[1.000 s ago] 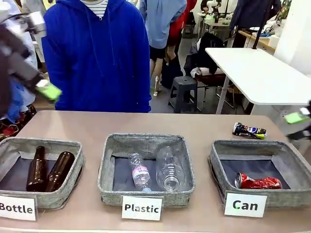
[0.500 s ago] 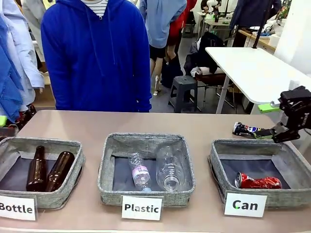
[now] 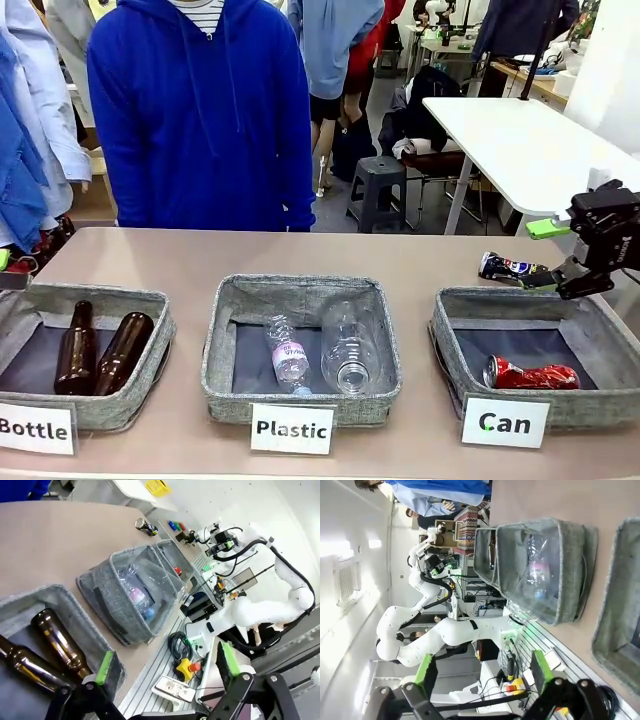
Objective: Sort the can waste into the basket.
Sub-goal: Pick up the can waste from the table and place it in the right Fabric basket.
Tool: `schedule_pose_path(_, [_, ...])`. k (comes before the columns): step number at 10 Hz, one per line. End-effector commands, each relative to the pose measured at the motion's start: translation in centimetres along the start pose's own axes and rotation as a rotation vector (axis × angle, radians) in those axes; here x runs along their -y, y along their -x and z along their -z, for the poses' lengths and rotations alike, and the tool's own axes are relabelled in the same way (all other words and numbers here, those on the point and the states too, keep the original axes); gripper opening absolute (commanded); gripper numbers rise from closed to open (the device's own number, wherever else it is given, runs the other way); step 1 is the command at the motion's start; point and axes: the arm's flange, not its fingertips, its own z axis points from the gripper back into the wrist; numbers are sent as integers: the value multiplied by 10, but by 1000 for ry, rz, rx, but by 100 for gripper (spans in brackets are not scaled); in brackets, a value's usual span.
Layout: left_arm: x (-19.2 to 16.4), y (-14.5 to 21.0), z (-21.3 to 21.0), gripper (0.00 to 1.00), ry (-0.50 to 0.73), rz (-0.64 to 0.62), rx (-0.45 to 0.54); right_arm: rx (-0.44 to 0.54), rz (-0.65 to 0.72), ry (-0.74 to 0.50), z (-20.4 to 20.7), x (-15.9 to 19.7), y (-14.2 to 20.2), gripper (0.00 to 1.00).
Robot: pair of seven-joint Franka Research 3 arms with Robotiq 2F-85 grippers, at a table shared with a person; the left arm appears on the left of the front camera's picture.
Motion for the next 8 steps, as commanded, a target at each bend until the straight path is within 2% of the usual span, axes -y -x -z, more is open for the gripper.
schedule_pose_path(1, [7,-1,-1,100,12,-9,19,11,6,-20,-1,-2,-2,100])
schedule_pose_path(7, [7,-1,-1,100,12,-9,19,5,3,0,-2,1,0,100])
schedule_pose_path(8, [7,-1,-1,100,12,-9,19,73,-105,237,10,-11,-21,100])
